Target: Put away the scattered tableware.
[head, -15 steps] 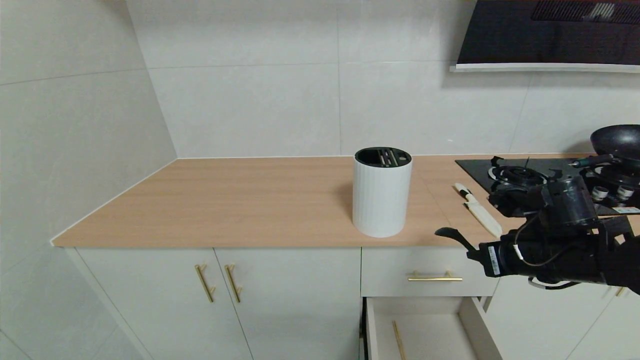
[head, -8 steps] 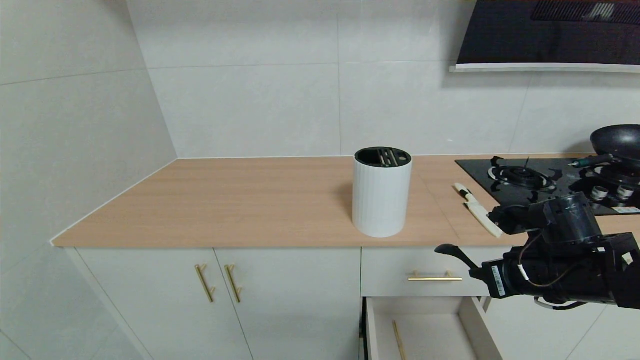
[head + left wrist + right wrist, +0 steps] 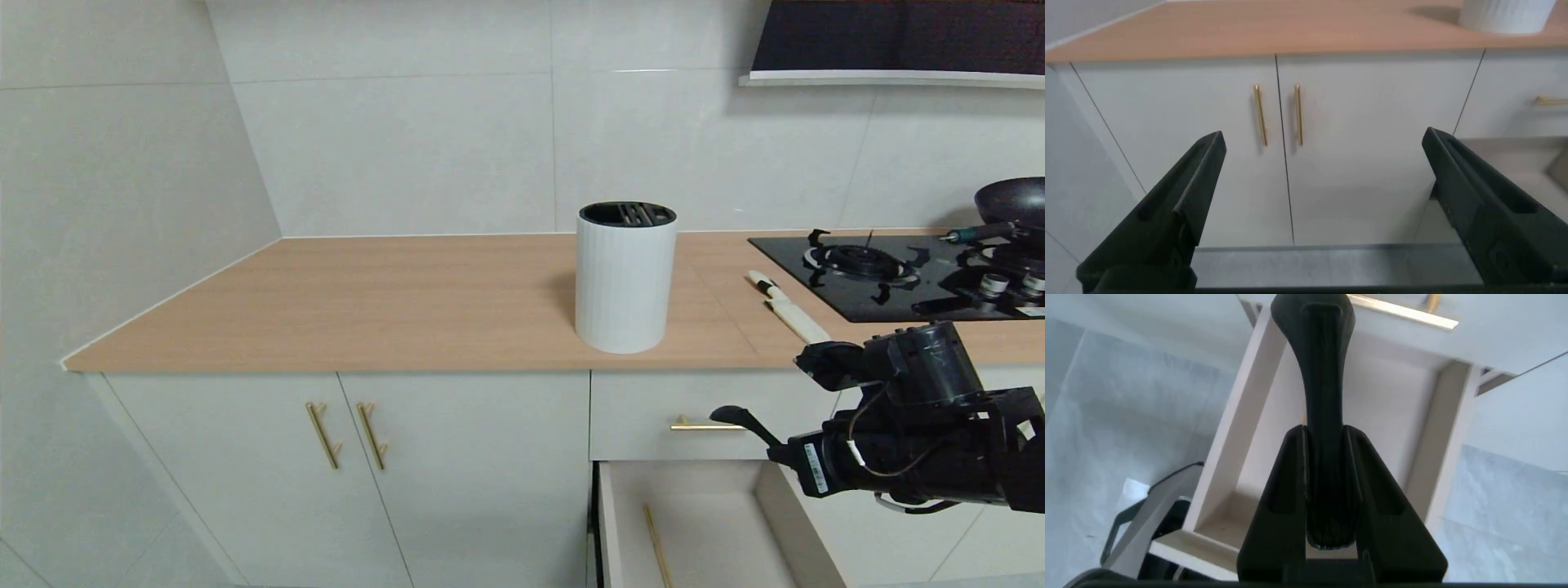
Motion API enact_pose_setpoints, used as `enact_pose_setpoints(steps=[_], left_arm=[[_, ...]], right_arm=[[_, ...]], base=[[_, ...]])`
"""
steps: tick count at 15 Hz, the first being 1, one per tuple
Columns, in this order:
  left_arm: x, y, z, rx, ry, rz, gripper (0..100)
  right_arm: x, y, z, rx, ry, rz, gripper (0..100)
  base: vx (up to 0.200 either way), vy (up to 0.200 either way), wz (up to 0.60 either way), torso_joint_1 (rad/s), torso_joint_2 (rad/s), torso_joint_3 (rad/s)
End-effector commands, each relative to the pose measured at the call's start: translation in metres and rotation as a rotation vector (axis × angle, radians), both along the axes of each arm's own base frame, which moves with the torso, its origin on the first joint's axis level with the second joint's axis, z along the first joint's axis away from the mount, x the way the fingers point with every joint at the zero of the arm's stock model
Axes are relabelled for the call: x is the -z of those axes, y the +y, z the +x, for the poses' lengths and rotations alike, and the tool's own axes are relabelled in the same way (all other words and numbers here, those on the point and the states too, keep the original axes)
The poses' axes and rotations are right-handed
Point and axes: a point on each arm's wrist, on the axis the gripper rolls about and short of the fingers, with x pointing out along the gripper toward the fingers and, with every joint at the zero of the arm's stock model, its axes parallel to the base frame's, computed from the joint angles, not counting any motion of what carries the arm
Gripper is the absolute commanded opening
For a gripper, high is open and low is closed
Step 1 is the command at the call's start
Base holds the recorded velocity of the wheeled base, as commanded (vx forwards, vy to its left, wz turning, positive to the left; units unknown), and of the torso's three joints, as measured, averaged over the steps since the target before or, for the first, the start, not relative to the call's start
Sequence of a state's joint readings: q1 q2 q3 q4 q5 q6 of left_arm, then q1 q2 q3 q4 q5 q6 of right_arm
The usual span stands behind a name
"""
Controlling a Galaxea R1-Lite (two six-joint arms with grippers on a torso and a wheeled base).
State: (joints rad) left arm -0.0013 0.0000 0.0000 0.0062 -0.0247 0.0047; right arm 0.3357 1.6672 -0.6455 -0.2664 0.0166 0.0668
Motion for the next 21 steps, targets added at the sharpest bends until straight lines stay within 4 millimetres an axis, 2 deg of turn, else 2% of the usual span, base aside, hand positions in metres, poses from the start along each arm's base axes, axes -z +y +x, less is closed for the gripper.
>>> enact_pose_setpoints(steps=[1,13,18,21], left_arm=[[0.000,0.000,0.000,0.000,0.000,0.000,100],[0.000,0.000,0.000,0.000,0.000,0.000,100],[0.000,0.000,0.000,0.000,0.000,0.000,100],[0.000,0.000,0.000,0.000,0.000,0.000,100]], right_arm=[[0.003,0.000,0.001,-0.001,0.009,-0.004,0],[0.013,0.002,0.004,-0.001,0.047,-0.017,0],[0.020,0.002,0.007,-0.002,0.051,-0.019,0],[0.022,0.003,0.007,-0.001,0.056,-0.022,0]], base=[[0.000,0.000,0.00,-0.217,0.49,0.276],[0.000,0.000,0.00,-0.185,0.48,0.286],[0.000,0.000,0.00,-0.124,0.44,0.305],[0.000,0.000,0.00,-0.028,0.13,0.090]])
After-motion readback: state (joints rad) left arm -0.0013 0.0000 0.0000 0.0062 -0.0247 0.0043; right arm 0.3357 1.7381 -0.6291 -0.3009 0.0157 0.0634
